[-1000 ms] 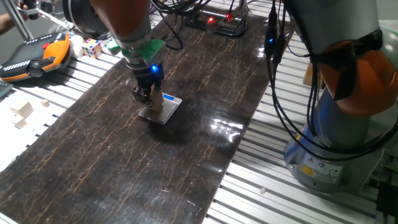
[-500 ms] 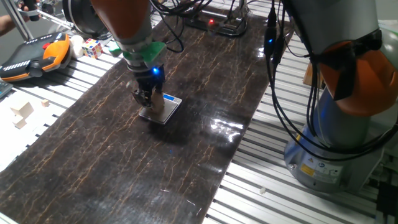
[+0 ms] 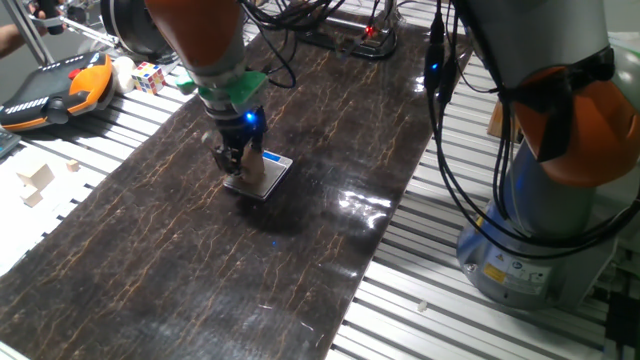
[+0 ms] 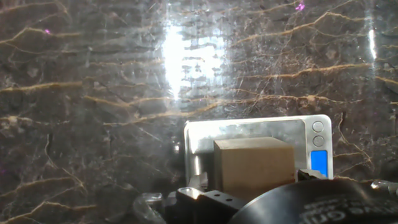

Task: Place the block on the scale

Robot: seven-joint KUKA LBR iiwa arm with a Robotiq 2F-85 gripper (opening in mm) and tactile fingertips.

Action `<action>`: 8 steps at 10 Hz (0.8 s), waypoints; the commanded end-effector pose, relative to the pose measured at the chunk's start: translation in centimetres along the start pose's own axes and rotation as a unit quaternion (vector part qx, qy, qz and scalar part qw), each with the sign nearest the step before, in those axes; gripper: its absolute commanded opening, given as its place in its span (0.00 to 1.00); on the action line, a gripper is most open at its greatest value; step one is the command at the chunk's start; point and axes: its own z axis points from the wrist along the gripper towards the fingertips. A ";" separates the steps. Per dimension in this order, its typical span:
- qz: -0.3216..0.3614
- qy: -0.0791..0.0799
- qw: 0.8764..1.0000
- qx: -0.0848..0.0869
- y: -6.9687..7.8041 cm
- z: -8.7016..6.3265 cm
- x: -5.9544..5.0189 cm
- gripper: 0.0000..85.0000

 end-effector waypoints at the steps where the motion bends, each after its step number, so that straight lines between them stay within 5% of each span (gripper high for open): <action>1: 0.003 -0.001 1.000 0.000 0.0 -0.2 0.0 0.90; 5: 0.010 0.019 1.000 -0.003 -0.6 -4.7 -1.4 0.89; 7: 0.003 0.020 1.000 -0.001 -1.6 -6.6 -2.1 0.70; 8: -0.002 0.033 0.999 -0.005 -2.5 -7.8 -2.2 0.51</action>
